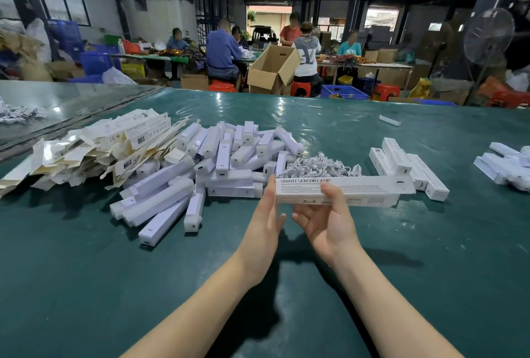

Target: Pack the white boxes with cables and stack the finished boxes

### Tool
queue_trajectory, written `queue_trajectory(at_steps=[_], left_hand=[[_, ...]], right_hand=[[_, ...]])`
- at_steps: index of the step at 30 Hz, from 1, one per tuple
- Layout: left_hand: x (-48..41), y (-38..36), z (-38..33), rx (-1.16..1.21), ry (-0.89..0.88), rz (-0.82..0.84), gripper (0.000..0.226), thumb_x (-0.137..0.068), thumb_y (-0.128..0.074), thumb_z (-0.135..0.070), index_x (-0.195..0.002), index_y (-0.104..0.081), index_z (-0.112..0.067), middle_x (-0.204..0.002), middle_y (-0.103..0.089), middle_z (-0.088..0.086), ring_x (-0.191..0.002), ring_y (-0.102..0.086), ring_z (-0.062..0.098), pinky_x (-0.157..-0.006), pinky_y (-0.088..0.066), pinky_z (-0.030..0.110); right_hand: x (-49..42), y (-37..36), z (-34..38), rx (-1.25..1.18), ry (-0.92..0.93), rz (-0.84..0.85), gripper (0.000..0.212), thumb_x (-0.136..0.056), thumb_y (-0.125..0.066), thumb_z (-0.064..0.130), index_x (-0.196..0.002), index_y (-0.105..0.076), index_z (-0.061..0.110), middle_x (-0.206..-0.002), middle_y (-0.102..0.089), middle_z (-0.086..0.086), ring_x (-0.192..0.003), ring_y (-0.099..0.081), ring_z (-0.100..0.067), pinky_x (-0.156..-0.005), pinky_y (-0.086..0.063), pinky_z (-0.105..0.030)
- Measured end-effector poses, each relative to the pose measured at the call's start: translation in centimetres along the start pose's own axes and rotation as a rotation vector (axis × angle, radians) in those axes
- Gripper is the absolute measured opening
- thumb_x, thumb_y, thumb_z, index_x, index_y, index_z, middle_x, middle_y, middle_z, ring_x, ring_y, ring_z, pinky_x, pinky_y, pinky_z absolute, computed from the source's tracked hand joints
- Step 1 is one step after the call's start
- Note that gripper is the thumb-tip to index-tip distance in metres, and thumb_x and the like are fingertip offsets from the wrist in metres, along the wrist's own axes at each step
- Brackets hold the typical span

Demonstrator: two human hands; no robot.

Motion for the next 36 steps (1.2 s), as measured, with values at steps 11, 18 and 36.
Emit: queue_trajectory(at_steps=[11, 18, 36], left_hand=[[-0.9, 5.6, -4.5, -1.063, -0.238, -0.379, 0.029, -0.079, -0.065, -0.019, -0.108, -0.065, -0.020, -0.132, -0.039, 0.005, -0.122, -0.026, 0.017, -0.096, -0.018, 0.019], [-3.8, 12.0, -8.5, -1.198, -0.154, -0.589, 0.041, -0.082, -0.048, -0.003, -0.121, -0.055, -0.014, -0.126, -0.054, 0.010, -0.119, -0.041, 0.030, -0.098, -0.033, 0.038], [-6.2, 13.2, -7.3, -0.619, -0.137, -0.635, 0.014, -0.092, -0.048, -0.022, -0.082, -0.050, -0.012, -0.079, -0.054, 0.001, -0.070, -0.051, 0.015, -0.061, -0.036, 0.028]], right_hand=[[3.1, -3.7, 6.2, 1.831, 0.942, -0.148, 0.019, -0.066, -0.055, 0.009, -0.085, -0.056, 0.005, -0.085, -0.055, -0.011, -0.082, -0.053, -0.031, -0.058, -0.033, -0.029], [0.6, -4.0, -1.4, 2.206, 0.481, 0.266, 0.042, -0.086, -0.046, 0.056, -0.103, -0.053, 0.019, -0.105, -0.055, -0.002, -0.104, -0.049, -0.024, -0.074, -0.037, -0.032], [0.3, -3.7, 1.3, 1.993, 0.620, 0.179, 0.045, -0.088, -0.043, 0.057, -0.113, -0.057, 0.023, -0.110, -0.051, 0.005, -0.096, -0.054, -0.019, -0.069, -0.036, -0.028]])
Point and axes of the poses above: each hand's wrist, its own x-axis away from the middle knuckle, its own y-axis out of the back of the hand, z = x × y, the point moved 10 cm from there along -x, towards the middle knuckle
